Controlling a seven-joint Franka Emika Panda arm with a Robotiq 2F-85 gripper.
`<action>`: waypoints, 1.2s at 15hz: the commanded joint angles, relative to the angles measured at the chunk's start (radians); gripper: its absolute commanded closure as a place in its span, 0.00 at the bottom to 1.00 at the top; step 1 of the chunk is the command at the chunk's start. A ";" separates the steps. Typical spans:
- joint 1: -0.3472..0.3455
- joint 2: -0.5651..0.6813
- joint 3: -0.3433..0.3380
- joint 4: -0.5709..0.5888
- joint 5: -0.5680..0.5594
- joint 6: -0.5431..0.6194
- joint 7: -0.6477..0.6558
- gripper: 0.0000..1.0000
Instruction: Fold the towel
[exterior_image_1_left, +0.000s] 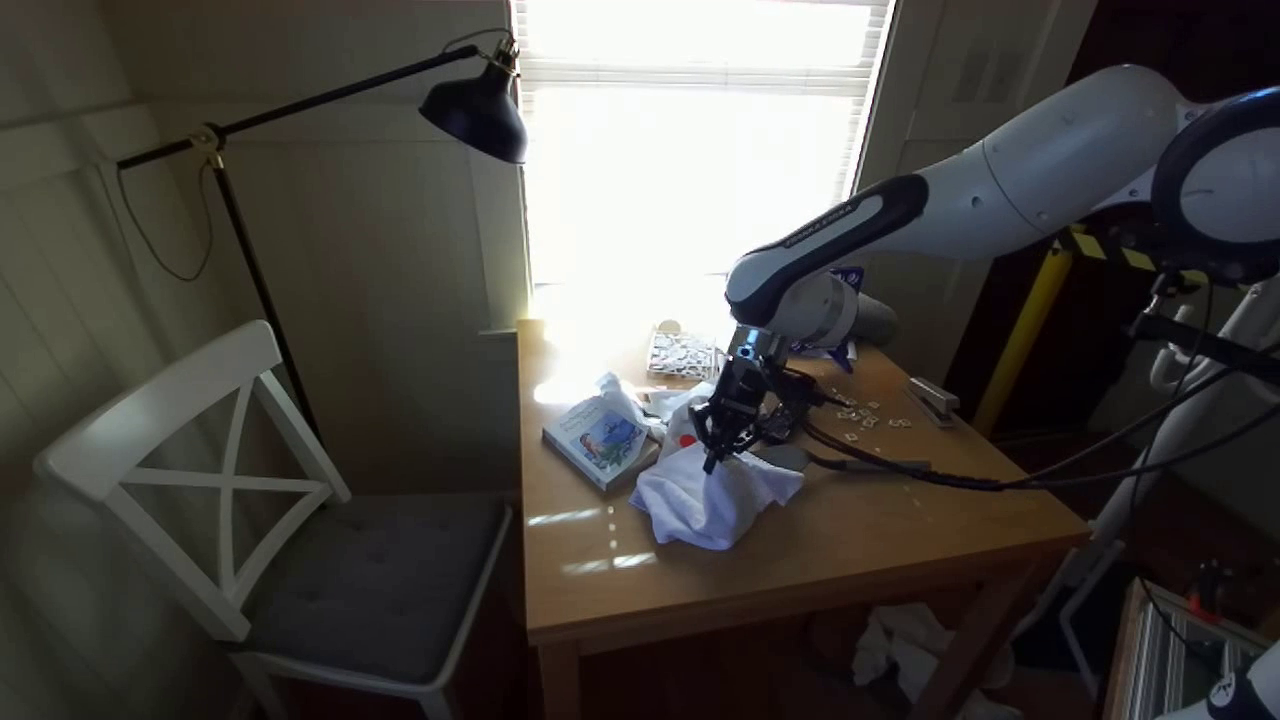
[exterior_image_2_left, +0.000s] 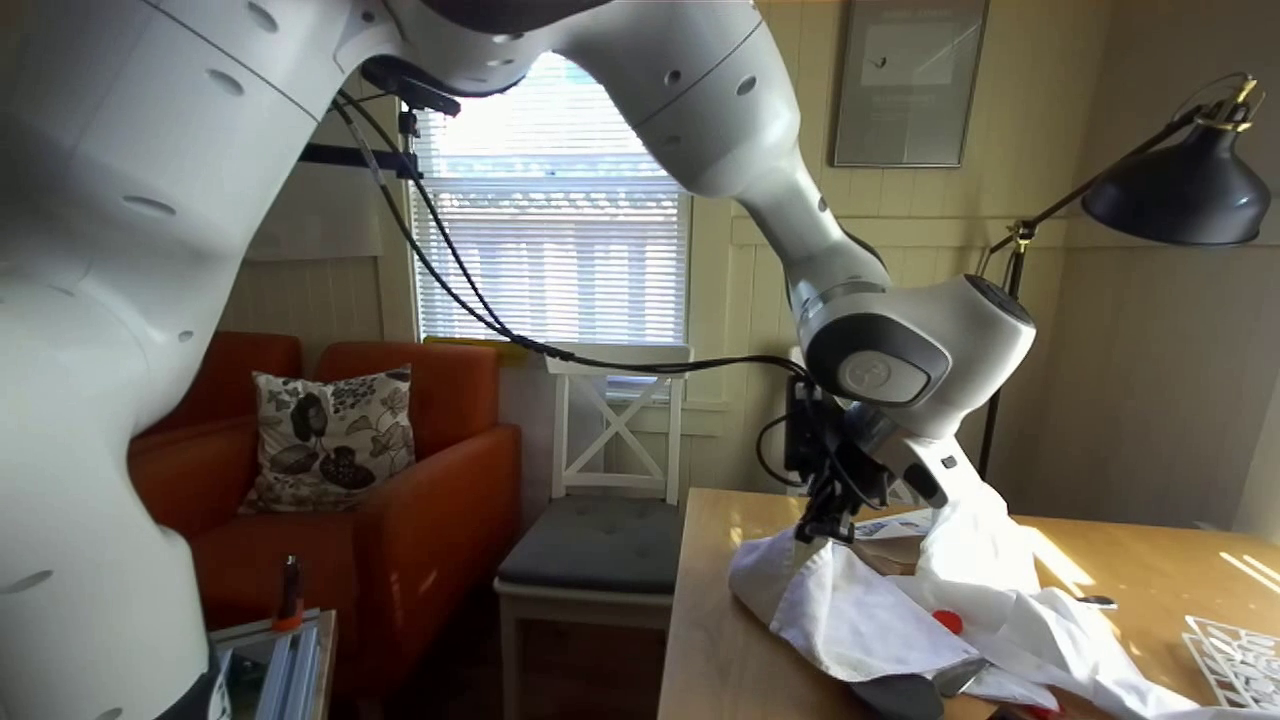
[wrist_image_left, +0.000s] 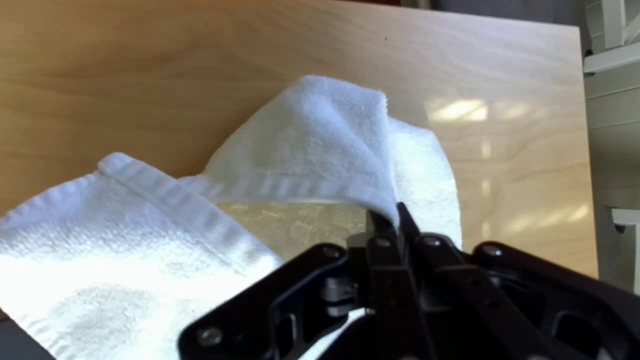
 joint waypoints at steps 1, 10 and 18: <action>0.030 0.085 -0.008 0.151 -0.073 -0.002 0.112 0.99; 0.101 0.308 -0.014 0.493 -0.237 -0.080 0.345 0.64; 0.120 0.201 -0.081 0.340 -0.325 -0.018 0.417 0.09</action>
